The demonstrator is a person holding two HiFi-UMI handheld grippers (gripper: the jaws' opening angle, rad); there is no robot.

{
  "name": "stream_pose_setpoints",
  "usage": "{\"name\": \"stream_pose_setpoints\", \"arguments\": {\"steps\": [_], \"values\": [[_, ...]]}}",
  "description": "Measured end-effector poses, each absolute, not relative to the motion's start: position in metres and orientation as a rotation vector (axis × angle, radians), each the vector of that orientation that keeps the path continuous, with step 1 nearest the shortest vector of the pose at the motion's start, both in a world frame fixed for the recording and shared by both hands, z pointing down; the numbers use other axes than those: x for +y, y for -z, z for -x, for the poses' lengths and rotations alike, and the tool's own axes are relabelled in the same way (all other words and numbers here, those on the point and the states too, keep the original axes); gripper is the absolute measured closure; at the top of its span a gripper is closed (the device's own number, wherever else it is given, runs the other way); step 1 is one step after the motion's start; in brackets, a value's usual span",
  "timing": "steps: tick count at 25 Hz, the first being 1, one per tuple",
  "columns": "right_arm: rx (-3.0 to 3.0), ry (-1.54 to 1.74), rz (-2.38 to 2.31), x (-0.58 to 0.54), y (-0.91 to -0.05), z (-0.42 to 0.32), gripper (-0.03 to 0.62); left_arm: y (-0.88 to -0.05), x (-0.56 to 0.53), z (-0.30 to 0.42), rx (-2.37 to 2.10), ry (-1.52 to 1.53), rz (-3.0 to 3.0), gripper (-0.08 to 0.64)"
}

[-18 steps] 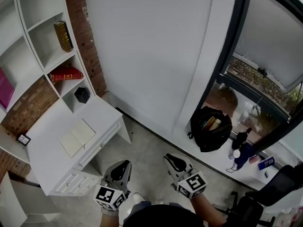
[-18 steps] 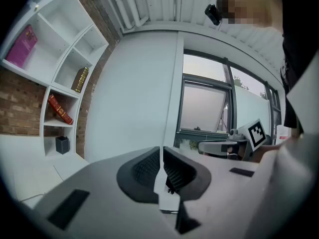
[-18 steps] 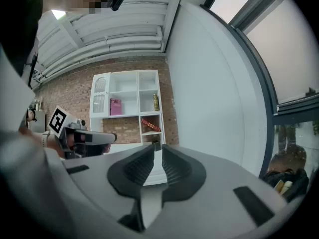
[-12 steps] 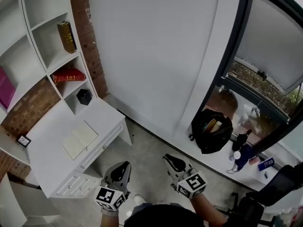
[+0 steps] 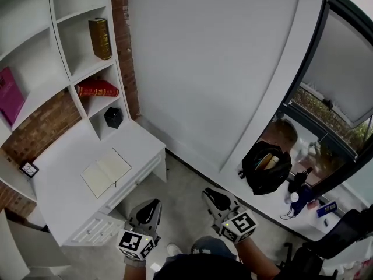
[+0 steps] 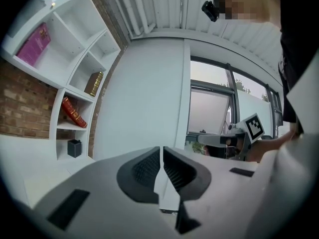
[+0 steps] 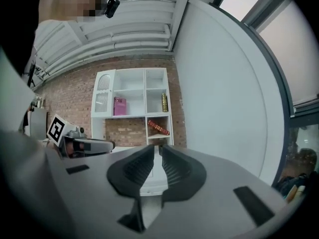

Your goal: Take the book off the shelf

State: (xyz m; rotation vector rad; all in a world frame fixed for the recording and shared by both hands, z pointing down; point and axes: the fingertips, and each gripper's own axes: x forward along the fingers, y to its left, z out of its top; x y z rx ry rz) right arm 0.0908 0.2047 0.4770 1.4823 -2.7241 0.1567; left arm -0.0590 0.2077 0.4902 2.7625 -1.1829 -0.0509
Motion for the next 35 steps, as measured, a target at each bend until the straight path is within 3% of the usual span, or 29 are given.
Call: {"name": "stream_pose_setpoints", "arguments": {"steps": [15,35], "values": [[-2.703,-0.066,-1.384,0.134,-0.485,-0.049,0.534,-0.489,0.146,0.100,-1.278,0.027,-2.721,0.549],[-2.929,-0.153,-1.088,-0.105,-0.471,-0.056,0.534,-0.481,-0.063,0.079,-1.560,-0.027,-2.560,0.549]]}}
